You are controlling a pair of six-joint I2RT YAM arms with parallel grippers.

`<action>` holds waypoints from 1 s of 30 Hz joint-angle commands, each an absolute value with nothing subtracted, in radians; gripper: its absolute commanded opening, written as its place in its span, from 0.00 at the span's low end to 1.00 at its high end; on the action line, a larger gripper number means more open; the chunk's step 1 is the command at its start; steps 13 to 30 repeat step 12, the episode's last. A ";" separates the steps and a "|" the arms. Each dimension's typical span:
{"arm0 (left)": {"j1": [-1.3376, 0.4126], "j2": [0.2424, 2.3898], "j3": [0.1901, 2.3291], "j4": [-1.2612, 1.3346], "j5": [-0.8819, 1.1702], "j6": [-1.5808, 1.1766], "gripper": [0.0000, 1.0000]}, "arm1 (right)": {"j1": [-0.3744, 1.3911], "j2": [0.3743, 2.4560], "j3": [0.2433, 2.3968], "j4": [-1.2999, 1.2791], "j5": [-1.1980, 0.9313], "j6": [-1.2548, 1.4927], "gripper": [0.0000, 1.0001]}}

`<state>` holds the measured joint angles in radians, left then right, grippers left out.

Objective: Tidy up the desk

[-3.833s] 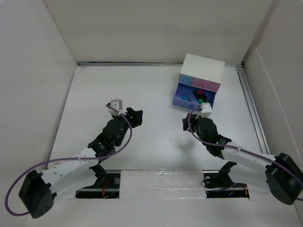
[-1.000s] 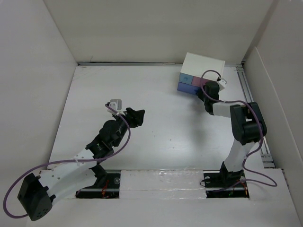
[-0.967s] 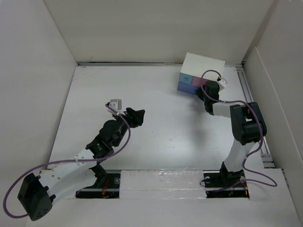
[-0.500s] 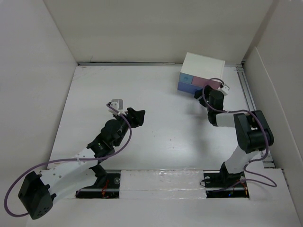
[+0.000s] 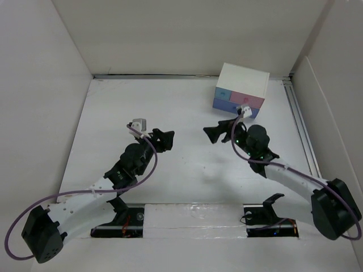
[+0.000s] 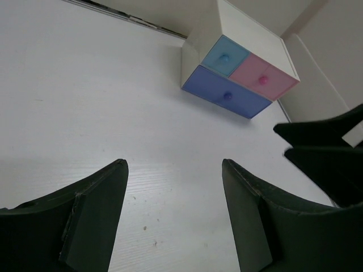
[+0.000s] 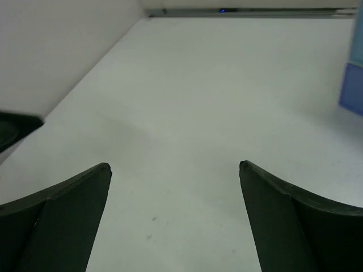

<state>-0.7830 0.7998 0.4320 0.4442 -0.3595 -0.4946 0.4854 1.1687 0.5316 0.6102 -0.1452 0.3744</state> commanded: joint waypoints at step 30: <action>-0.778 0.683 0.410 0.466 -0.338 -0.555 0.69 | 0.673 0.738 0.356 0.339 -0.086 0.229 1.00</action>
